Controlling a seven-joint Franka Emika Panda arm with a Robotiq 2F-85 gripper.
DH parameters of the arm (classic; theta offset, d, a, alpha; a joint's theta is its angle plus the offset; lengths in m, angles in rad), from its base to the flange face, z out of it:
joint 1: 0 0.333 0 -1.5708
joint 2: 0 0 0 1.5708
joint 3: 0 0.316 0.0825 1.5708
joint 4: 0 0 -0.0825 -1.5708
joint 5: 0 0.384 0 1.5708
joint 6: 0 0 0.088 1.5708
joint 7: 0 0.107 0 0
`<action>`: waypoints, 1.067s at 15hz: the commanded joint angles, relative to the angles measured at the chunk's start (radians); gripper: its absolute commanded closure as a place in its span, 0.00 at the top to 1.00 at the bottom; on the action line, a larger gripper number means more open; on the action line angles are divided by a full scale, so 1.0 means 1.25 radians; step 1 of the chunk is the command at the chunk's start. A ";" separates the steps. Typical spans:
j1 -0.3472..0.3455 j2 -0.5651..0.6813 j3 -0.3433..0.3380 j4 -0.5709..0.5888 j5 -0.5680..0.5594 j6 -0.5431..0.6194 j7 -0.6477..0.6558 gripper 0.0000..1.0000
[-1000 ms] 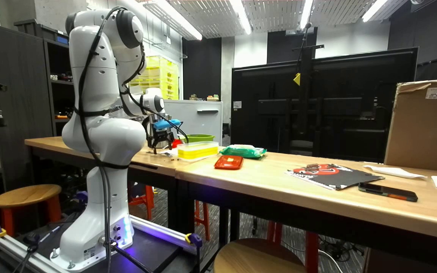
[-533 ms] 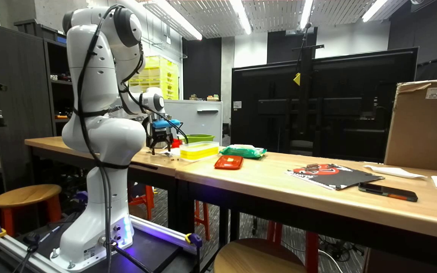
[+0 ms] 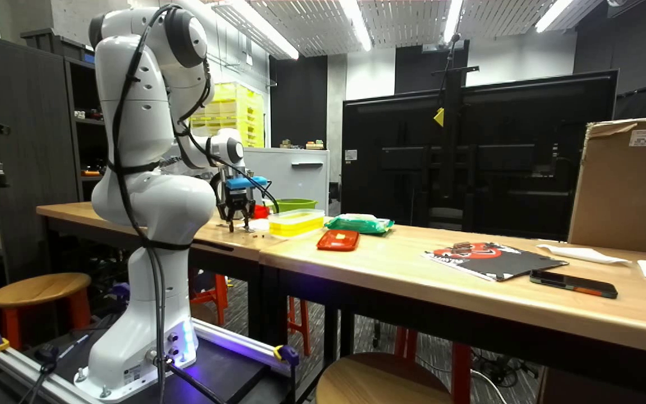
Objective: Put the fork in a vertical line
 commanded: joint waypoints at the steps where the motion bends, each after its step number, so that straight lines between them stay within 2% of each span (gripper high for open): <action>1: -0.004 -0.030 -0.007 -0.019 0.016 -0.002 -0.029 0.29; 4: -0.004 -0.033 -0.012 -0.020 0.021 -0.001 -0.035 0.06; 5: -0.004 -0.033 -0.013 -0.019 0.021 -0.002 -0.034 0.03; 6: -0.004 -0.033 -0.015 -0.018 0.022 -0.003 -0.034 0.07; 16: -0.028 -0.049 -0.019 -0.031 -0.001 -0.002 0.009 0.07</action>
